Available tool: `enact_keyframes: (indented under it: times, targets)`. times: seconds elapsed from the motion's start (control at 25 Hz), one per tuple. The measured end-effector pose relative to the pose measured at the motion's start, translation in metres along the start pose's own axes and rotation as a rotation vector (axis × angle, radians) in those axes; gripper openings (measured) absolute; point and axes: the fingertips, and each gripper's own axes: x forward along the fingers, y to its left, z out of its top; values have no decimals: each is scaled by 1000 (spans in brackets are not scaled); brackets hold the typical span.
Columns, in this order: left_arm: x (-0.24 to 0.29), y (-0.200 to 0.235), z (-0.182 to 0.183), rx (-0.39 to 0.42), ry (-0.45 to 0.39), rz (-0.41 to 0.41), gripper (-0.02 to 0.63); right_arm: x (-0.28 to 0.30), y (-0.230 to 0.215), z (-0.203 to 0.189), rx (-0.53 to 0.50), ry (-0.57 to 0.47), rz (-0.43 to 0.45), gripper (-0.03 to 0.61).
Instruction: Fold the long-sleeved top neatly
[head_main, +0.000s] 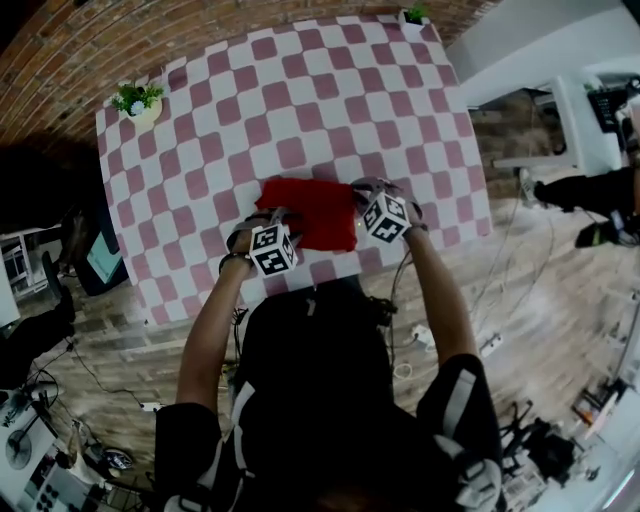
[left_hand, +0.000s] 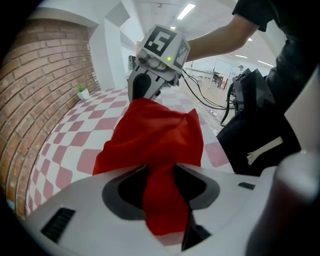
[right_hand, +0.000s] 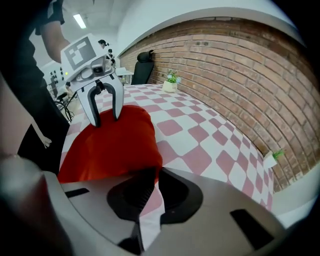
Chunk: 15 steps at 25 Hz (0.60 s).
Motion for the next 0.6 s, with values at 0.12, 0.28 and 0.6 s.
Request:
enact_keyframes:
  times: [0.12, 0.28, 0.6]
  targets:
    - [8, 0, -3, -8, 13, -15, 170, 6, -14, -3, 33, 0, 21, 21]
    - [15, 3, -2, -24, 23, -32, 170, 19, -32, -11, 62, 29, 38, 15]
    - [22, 5, -5, -22, 8, -45, 170, 40, -36, -23, 103, 65, 72, 14]
